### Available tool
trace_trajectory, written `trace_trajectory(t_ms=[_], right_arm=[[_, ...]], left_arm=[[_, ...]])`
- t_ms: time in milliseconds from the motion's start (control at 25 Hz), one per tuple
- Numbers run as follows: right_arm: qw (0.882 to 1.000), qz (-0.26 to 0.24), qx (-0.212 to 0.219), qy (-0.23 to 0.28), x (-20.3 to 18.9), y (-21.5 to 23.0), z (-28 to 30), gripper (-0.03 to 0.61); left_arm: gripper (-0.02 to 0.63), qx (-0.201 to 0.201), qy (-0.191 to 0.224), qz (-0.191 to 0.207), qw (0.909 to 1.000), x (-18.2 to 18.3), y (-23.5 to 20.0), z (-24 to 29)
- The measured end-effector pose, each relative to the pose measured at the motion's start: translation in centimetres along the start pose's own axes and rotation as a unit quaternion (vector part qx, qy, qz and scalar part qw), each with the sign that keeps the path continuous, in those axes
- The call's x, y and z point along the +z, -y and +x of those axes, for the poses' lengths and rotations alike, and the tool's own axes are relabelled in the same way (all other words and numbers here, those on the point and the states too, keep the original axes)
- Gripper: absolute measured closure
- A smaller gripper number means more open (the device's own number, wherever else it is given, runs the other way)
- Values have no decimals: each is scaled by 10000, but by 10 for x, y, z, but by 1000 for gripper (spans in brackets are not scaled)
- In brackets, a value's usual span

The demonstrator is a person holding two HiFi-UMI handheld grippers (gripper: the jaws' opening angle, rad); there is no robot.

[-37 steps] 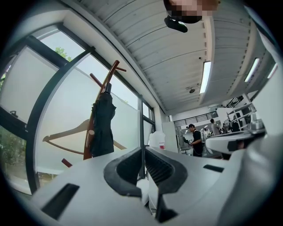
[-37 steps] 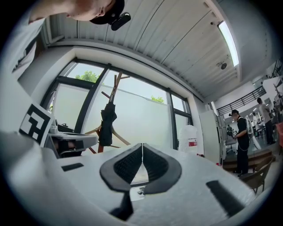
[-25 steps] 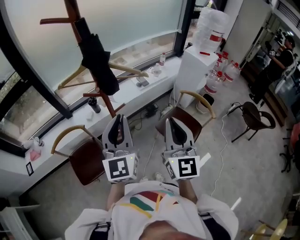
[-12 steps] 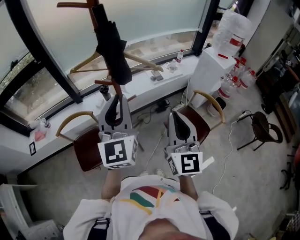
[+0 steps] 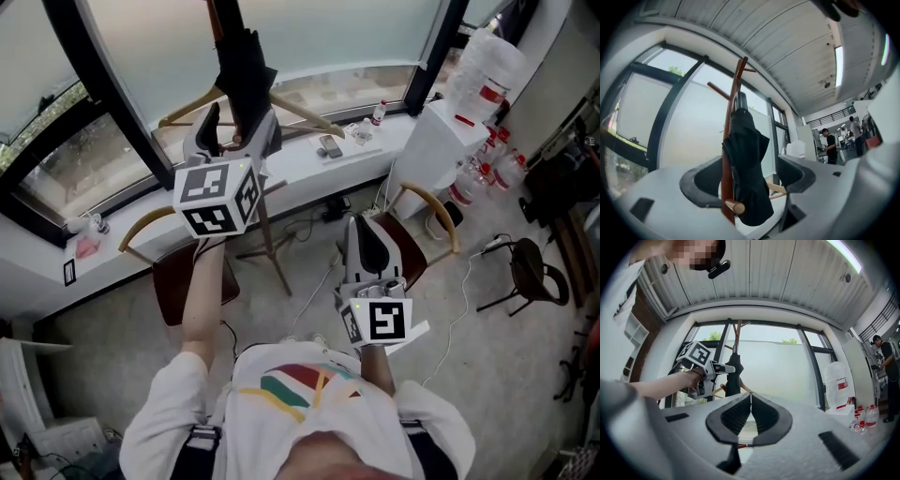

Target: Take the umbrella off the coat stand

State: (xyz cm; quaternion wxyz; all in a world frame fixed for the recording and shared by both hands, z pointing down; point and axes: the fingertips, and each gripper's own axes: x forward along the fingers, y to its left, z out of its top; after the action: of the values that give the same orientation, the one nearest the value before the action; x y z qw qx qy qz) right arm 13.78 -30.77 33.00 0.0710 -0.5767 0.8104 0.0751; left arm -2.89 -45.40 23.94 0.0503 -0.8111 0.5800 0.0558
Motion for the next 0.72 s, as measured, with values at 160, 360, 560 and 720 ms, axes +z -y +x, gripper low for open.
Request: trace_trajectory(t_ms=[160, 360, 560, 720], right_arm=[[10000, 46, 44, 18, -1, -3, 1, 578], [9999, 75, 84, 25, -2, -3, 3, 578], [9999, 109, 50, -1, -5, 0, 1, 578], [9999, 140, 34, -10, -7, 0, -1, 578]], left_arm=[[282, -256, -406, -550, 9973, -12, -8, 21], [282, -403, -699, -633, 9947, -18, -9, 36], [284, -530, -929, -558, 9927, -22, -4, 43], [284, -569, -979, -485, 9924, -24, -5, 45]])
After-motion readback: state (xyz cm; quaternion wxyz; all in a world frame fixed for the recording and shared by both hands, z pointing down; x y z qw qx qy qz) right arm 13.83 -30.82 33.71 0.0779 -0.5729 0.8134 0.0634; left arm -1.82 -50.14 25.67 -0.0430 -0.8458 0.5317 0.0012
